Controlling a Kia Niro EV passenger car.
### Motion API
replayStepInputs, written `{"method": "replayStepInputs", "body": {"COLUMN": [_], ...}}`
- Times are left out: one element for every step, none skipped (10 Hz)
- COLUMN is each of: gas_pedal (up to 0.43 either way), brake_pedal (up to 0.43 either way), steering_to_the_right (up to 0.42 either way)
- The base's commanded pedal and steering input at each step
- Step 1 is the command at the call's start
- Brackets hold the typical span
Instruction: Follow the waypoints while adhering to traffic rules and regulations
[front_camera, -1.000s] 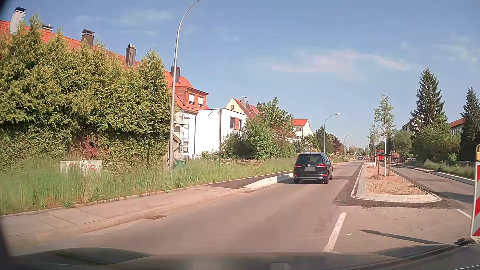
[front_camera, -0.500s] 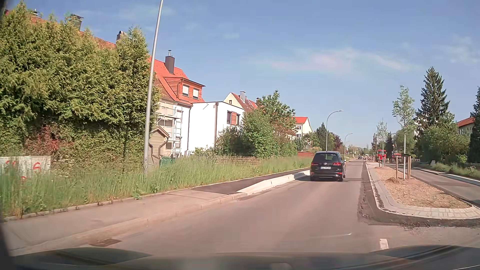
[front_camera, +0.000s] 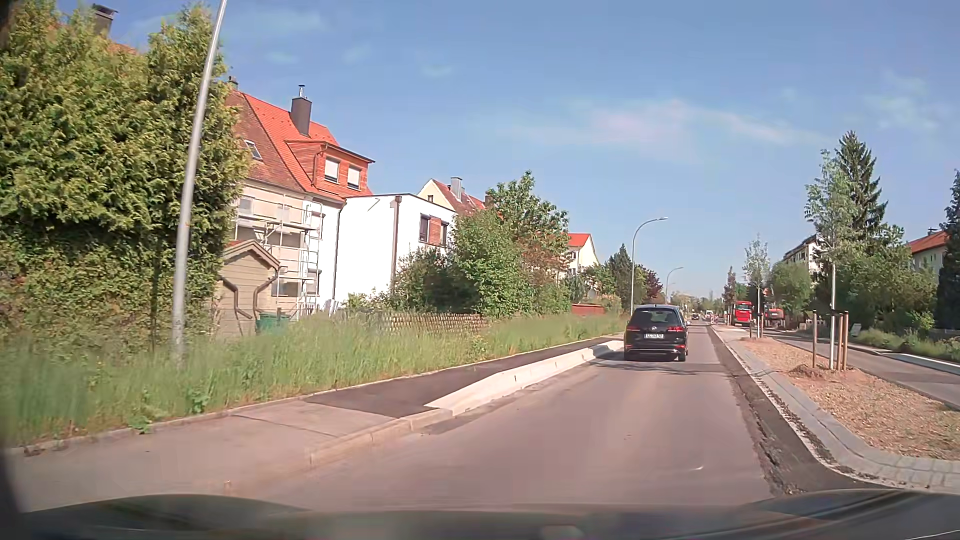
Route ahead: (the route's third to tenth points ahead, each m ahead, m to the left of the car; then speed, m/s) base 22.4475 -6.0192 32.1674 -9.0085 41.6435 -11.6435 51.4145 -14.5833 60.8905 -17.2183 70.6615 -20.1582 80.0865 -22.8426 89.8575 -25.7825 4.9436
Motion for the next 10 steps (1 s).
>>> {"method": "replayStepInputs", "body": {"gas_pedal": [0.067, 0.067, 0.067, 0.079, 0.130, 0.157, 0.169, 0.169, 0.169, 0.169], "brake_pedal": [0.000, 0.000, 0.000, 0.000, 0.000, 0.000, 0.000, 0.000, 0.000, 0.000], "steering_to_the_right": [0.133, 0.136, 0.141, 0.146, 0.149, 0.152, 0.154, 0.154, 0.154, 0.153]}}
